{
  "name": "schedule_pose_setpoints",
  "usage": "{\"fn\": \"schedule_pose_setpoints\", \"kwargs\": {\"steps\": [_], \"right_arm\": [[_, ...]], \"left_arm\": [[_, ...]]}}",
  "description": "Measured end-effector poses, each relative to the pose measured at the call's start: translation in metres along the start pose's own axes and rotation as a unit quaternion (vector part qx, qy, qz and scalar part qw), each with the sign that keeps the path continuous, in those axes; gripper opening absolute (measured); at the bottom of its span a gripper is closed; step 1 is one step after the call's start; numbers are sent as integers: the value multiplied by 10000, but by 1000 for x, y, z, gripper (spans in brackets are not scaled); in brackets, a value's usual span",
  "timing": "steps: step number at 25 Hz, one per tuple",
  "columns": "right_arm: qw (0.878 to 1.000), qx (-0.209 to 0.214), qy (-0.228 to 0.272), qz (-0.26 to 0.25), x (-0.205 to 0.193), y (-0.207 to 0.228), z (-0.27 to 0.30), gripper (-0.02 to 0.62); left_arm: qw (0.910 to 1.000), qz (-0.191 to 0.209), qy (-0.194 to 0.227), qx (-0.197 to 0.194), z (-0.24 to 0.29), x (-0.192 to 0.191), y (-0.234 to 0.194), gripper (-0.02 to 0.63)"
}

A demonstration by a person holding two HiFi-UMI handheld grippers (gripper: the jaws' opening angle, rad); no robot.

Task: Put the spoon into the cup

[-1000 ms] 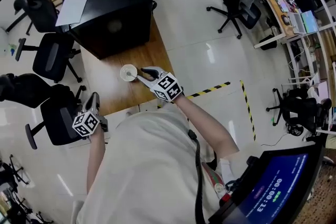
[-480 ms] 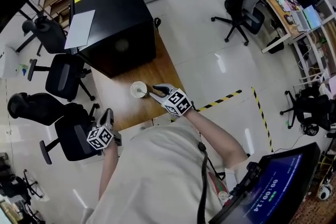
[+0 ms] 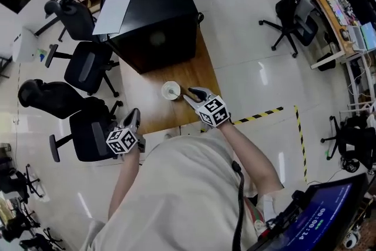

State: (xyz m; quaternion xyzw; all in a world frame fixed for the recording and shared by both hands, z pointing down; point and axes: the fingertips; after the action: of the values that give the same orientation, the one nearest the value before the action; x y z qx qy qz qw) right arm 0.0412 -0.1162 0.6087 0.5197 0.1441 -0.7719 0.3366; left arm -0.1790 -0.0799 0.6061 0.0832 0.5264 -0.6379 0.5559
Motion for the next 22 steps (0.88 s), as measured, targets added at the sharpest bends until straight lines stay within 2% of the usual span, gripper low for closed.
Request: {"fn": "schedule_pose_setpoints", "kwargs": {"steps": [6,10,14,17,22], "right_arm": [[9999,-41,39,131,-5,-1,1,121],[9985,-82,330,423,3,3,-6,121],[9986,-141,343,377,11,5,-12,121],[9983,-191,391,378,16,5,-4,121],[9978,-174,518,371,27,5,15,121]], "left_arm": [[9997,-227,-16,-24,-1,-6,0,0],[9999,-138,-9,-10,1,-1,3,0],[9995,-297,28,-126,6,0,6,0],[9981,-549,70,-279,-1,12,5,0],[9981,-489,230,-312,-6,34,-1,0]]}}
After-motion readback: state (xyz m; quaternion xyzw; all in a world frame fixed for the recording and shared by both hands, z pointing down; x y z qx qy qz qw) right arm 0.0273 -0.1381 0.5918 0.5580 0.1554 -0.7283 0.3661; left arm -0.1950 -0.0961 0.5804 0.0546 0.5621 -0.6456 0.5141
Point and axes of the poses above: the fingertips, and each gripper's own axes: z forward along the fingers, y to its right, x out of its top, and after that the axes turned 8 degrees about -z, right-handed
